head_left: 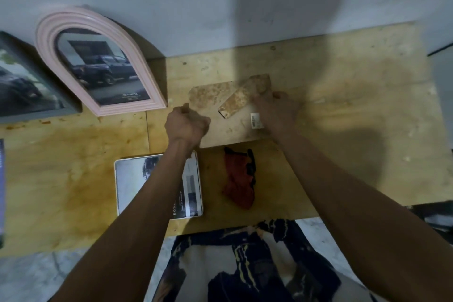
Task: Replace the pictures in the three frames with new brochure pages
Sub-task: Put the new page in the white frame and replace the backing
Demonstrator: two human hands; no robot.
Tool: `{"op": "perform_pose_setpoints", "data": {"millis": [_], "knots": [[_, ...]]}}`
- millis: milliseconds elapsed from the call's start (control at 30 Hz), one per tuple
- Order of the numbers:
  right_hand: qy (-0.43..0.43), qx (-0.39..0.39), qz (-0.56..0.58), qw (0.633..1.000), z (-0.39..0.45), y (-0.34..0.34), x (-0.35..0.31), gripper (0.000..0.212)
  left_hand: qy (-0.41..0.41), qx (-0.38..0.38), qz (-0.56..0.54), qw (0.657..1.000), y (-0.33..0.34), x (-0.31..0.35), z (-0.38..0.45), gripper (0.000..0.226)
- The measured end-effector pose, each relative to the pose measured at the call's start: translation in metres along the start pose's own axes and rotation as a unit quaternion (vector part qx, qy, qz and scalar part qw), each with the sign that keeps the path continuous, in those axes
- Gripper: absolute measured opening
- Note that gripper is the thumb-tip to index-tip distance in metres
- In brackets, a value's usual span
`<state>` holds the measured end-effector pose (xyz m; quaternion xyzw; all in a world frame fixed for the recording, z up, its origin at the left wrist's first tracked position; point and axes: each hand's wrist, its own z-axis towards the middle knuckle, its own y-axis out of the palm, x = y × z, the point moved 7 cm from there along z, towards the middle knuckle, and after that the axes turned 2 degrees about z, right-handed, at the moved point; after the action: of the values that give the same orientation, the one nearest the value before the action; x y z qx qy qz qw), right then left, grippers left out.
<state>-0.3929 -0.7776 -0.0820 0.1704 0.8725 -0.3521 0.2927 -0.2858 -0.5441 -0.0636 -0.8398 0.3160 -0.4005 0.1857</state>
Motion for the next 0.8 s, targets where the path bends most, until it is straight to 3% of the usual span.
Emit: {"op": "perform_pose_setpoints", "data": {"millis": [100, 267, 467, 667, 800], "knots": [[-0.001, -0.014, 0.031, 0.999, -0.026, 0.004, -0.007, 0.083, 0.019, 0.009, -0.005, 1.000, -0.024, -0.008, -0.011, 0.057], [-0.006, -0.013, 0.081, 0.997, -0.076, 0.020, -0.008, 0.061, 0.064, 0.026, -0.005, 0.998, -0.069, -0.034, -0.029, 0.059], [-0.023, -0.029, 0.086, 0.996, -0.156, 0.062, 0.012, 0.067, 0.052, 0.017, -0.054, 0.997, -0.126, -0.107, -0.045, 0.055], [-0.068, -0.029, 0.036, 0.997, -0.213, 0.103, 0.042, 0.091, 0.060, 0.010, -0.025, 0.998, -0.166, -0.174, -0.057, 0.047], [-0.079, -0.014, 0.027, 0.996, -0.232, 0.114, 0.060, 0.092, 0.063, -0.027, -0.008, 0.998, -0.170, -0.203, -0.058, 0.049]]}}
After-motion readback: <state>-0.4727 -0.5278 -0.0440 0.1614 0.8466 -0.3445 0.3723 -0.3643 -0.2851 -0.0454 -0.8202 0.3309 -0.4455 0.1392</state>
